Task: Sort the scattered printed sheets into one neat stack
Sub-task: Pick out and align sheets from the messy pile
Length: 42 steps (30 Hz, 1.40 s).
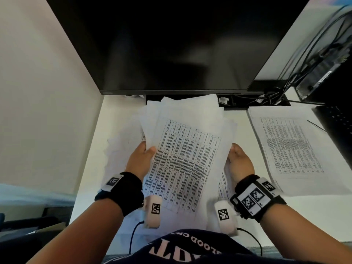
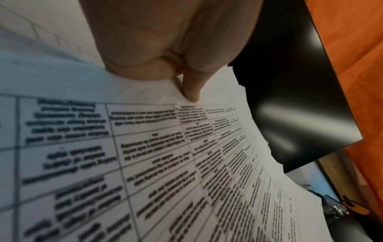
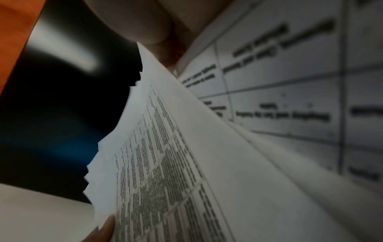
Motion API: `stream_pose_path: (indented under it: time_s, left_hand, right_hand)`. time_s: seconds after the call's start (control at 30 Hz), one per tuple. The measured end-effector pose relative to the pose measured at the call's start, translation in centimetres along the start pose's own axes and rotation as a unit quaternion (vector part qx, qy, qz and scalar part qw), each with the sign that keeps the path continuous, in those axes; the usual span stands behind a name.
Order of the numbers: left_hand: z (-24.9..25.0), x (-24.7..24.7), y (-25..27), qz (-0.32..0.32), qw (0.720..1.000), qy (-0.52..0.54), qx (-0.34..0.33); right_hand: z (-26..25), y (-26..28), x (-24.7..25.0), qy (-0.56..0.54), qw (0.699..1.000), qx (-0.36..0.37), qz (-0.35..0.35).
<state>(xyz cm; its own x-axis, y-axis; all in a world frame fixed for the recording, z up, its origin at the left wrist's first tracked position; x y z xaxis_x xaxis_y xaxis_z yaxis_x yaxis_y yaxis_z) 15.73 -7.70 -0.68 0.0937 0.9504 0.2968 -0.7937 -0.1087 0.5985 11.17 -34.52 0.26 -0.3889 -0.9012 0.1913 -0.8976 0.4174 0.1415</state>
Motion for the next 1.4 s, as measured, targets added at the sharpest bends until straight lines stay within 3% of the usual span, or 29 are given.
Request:
stream_pose_path:
  time_s: [0.07, 0.17, 0.23, 0.37, 0.57, 0.67, 0.77, 0.83, 1.03, 1.2, 1.3, 1.4]
  left_hand:
    - [0.1, 0.0, 0.0, 0.019, 1.0, 0.001, -0.005]
    - [-0.2, 0.5, -0.4, 0.05, 0.998, -0.024, 0.007]
    - [-0.9, 1.1, -1.0, 0.075, 0.995, -0.05, 0.037]
    - [-2.8, 1.3, -2.0, 0.083, 0.99, -0.091, 0.074]
    - [-3.6, 1.8, -1.8, 0.11, 0.983, -0.104, 0.108]
    - [-3.4, 1.6, -1.3, 0.087, 0.984, -0.115, 0.108]
    - [-2.9, 0.5, -0.2, 0.062, 0.984, -0.129, 0.105]
    - [-3.0, -0.1, 0.2, 0.053, 0.984, -0.128, 0.113]
    - [-4.2, 1.2, -0.2, 0.106, 0.969, -0.167, 0.148]
    - [-4.5, 0.1, 1.1, 0.043, 0.973, -0.162, 0.159]
    - [-3.7, -1.7, 1.9, 0.002, 0.983, -0.134, 0.126]
    - [-3.3, -3.1, 2.9, -0.067, 0.987, -0.006, 0.148]
  right_hand:
    - [-0.2, 0.5, -0.1, 0.002, 1.0, -0.008, 0.01]
    - [0.4, 0.6, -0.3, 0.185, 0.981, 0.01, -0.064]
    - [1.4, 0.5, -0.4, 0.271, 0.955, -0.02, -0.118]
    - [2.3, 0.5, -0.2, 0.326, 0.934, -0.045, -0.139]
    - [2.6, -0.4, 0.8, 0.335, 0.935, -0.056, -0.104]
    - [2.6, -0.5, 0.6, 0.312, 0.936, -0.074, -0.143]
    - [2.9, 0.1, -0.3, 0.334, 0.918, -0.081, -0.196]
    - [3.3, 0.5, -0.4, 0.35, 0.914, -0.079, -0.19]
    - [3.6, 1.0, 1.8, 0.35, 0.92, -0.086, -0.155]
    - [3.9, 1.9, 1.0, 0.32, 0.918, -0.075, -0.223]
    - [4.3, 2.0, 0.6, 0.343, 0.902, -0.066, -0.252]
    - [3.4, 2.3, 0.5, 0.322, 0.907, -0.089, -0.257]
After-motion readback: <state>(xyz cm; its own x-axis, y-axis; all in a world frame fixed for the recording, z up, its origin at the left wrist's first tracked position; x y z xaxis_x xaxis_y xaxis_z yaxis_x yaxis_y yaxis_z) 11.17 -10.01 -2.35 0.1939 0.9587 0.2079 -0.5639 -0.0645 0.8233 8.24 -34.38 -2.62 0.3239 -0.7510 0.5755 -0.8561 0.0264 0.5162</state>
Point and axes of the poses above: each hand's wrist, its own y-axis away from the middle knuckle, its own x-axis out of the back of the hand, z = x × y, the point moved 4 cm from there along -y, towards the middle knuckle, and after that the axes turned 11 degrees about x, right-handed, at the moved point
